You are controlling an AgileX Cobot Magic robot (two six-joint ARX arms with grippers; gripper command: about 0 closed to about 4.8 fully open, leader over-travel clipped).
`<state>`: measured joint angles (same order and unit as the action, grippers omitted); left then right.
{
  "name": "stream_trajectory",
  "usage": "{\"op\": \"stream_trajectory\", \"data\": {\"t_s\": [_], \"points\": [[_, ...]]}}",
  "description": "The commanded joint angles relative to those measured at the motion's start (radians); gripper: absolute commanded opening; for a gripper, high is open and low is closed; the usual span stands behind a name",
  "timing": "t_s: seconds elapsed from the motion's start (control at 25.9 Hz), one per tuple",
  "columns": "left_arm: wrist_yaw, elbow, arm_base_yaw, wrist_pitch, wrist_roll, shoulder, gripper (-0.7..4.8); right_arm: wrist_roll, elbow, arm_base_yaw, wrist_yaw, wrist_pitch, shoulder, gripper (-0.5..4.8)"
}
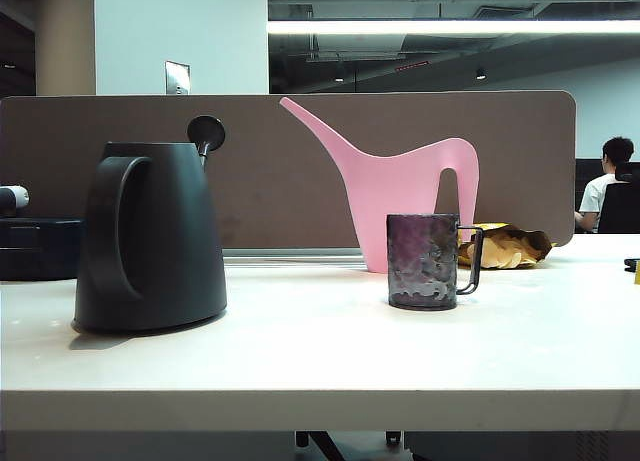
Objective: Pour the water from the cup into the kettle.
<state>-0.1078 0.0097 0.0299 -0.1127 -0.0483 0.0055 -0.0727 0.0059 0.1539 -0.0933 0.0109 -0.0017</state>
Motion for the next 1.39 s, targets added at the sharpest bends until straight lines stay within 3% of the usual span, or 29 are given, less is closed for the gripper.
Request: {"op": "stream_trajectory", "data": {"t_s": [0.04,0.89,1.2,1.39], "points": [[-0.002,0.001,0.0,0.009,0.0,0.001,-0.05,0.002,0.002,-0.001,0.002,0.02,-0.001,-0.06],[-0.002,0.001,0.0,0.01,0.0,0.001,-0.05,-0.002,0.016,0.0,0.011,0.023,-0.001,-0.06],[-0.022,0.002,0.0,0.01,0.003,0.001,-0.05,0.003,0.247,-0.001,0.002,-0.2,0.01,-0.06],[-0.131,0.003,0.0,0.01,0.003,0.001,-0.05,0.056,0.428,-0.001,0.042,-0.248,0.167,-0.06]]}}
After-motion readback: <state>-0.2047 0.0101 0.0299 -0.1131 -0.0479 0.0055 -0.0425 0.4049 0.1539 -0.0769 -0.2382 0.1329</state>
